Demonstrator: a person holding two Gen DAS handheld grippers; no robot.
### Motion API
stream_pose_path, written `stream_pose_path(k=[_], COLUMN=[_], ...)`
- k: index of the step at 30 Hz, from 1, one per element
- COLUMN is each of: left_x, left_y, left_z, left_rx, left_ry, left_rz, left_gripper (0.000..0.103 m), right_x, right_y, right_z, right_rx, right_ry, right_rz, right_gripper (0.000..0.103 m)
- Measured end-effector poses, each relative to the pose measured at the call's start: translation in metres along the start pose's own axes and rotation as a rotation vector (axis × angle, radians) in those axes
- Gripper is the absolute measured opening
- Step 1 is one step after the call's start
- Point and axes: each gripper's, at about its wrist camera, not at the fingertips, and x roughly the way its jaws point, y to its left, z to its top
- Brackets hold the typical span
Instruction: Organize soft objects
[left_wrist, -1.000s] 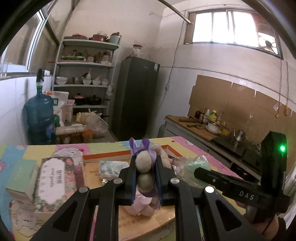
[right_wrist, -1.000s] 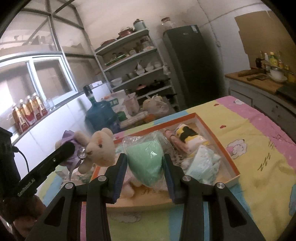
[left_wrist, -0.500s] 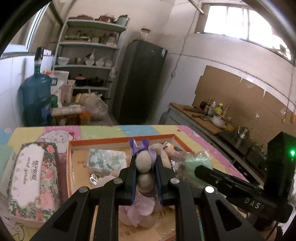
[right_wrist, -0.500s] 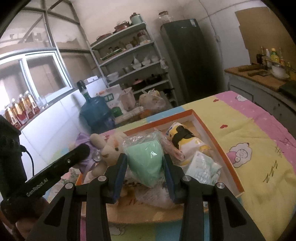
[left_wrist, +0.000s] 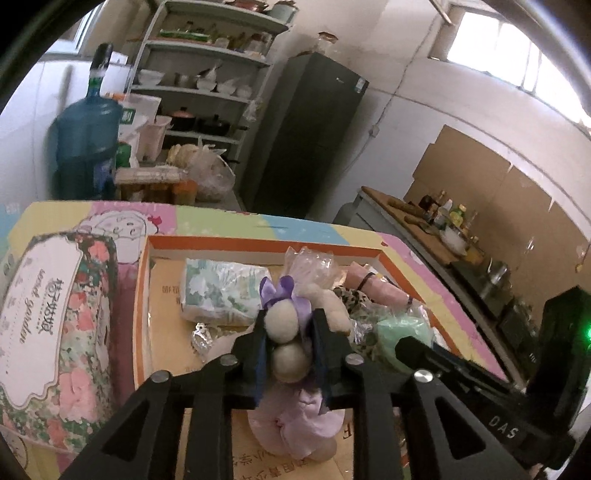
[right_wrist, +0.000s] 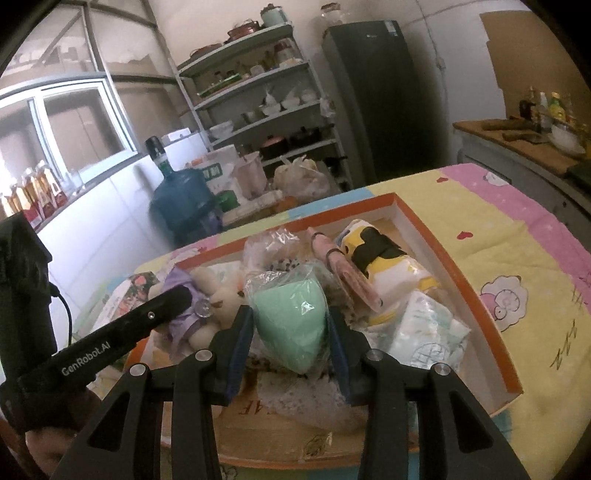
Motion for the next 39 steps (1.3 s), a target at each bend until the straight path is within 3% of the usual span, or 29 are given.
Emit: stream_pose_path(k=[2,6,11,15,28,34,39], left_x=[0.001,-0.003,-0.016,-0.03,-0.083,-0.116,-0.148], left_y=[0.002,0.0,-0.008,-0.011,-0.01,-0.011,-0.023], left_z=[0.0,0.0,-0.002,-0.003,-0.008,-0.019,-0.03], left_rx=[-0.006,0.005,0.032,0.052,0.066,0.09,0.15], left_ry=[0.006,0.003,-0.033,-0.066,-0.126,-0.186,-0.248], left_rz=[-0.008,0.008,0.029,0.057,0.106,0.186,0.304], left_gripper=[0.041,0.046,0.072,0.073,0.073,0.073,0.073], right_x=[0.001,-0.002,-0.009,-0.018,-0.053,-0.066,-0.076], right_y=[-0.001,0.0,0.003,0.006,0.032,0.049,0.071], right_z=[0.001,0.0,-0.001,-0.001,-0.004,-0.012,-0.023], right_rx=[0.007,0.006,0.008,0.005,-0.029,-0.049,-0.08], right_ry=[-0.001,-0.01,-0.026,-0.052,-0.135,-0.154,-0.165], right_rz=[0.002,0.004,0.006,-0.014,-0.039,-0.042,-0.062], right_gripper=[0.044,0.051,0.059,0.068,0.068,0.069,0.072])
